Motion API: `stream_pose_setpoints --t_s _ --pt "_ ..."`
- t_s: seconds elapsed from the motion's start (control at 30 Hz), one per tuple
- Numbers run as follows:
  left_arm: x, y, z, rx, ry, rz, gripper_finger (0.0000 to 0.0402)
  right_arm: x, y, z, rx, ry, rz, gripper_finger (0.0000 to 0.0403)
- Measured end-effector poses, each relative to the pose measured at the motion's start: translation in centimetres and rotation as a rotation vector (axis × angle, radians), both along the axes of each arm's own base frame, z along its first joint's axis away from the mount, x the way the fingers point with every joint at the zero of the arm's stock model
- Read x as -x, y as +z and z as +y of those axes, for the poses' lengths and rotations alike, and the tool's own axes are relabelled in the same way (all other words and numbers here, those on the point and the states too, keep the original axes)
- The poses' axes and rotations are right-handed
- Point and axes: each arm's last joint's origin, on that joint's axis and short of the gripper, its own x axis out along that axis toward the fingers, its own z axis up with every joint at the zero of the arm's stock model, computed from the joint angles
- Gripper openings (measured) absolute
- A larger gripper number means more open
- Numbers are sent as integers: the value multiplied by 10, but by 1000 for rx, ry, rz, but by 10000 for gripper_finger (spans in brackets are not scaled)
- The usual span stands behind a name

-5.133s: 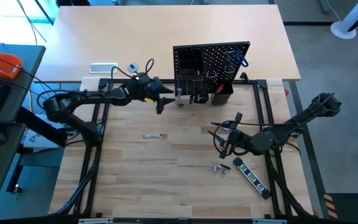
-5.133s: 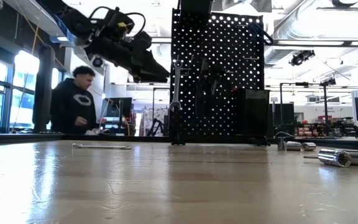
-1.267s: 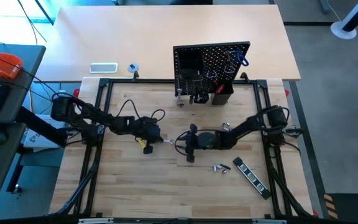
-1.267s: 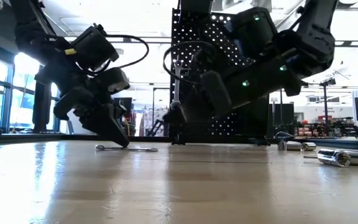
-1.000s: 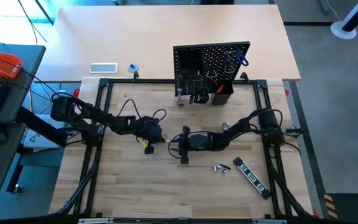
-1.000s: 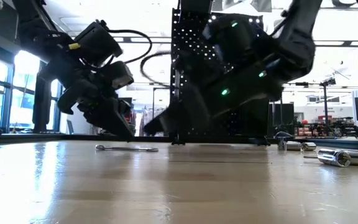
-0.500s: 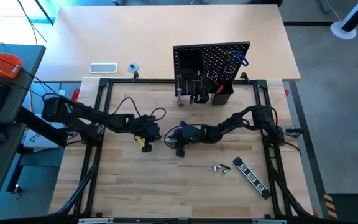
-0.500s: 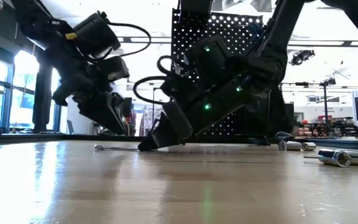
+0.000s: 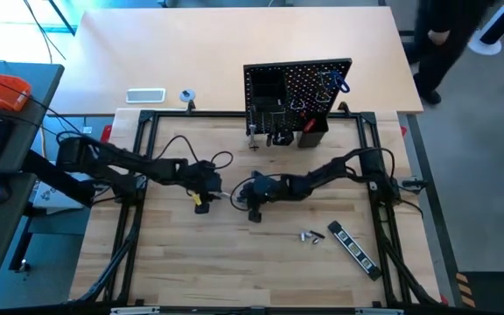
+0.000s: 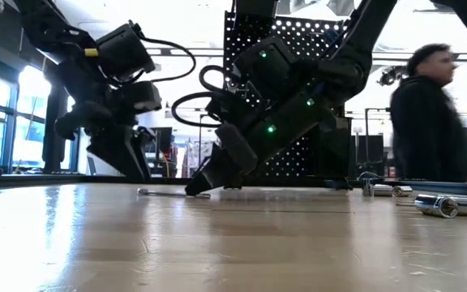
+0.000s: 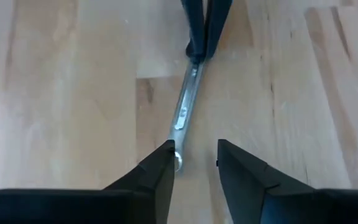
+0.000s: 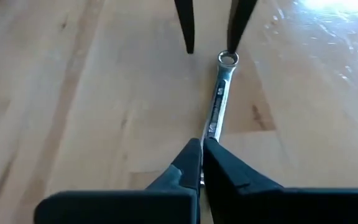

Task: Hang tools onto peg board
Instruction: Hang the silver wrench on the peg board

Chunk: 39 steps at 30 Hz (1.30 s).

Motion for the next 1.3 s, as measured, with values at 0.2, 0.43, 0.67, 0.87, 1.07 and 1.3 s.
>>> stream_pose_setpoints --t_s 0.2,0.43,0.67,0.87,1.07,1.3 --pt "-8 -10 -2 -25 6 -18 141 2 -1 14 -14 28 11 2" --pt "-14 -17 -5 22 -39 -33 167 6 2 25 -15 52 51 1" --pt "-17 -28 -6 72 -70 -11 158 17 23 26 20 62 138 0" --pt "-22 -27 -6 65 -78 -72 96 22 43 25 28 58 133 1" --pt "-23 -26 -7 75 -115 -96 16 23 46 31 53 48 119 43" --pt "-23 -26 -9 112 -139 -106 3 21 49 32 46 -8 92 119"
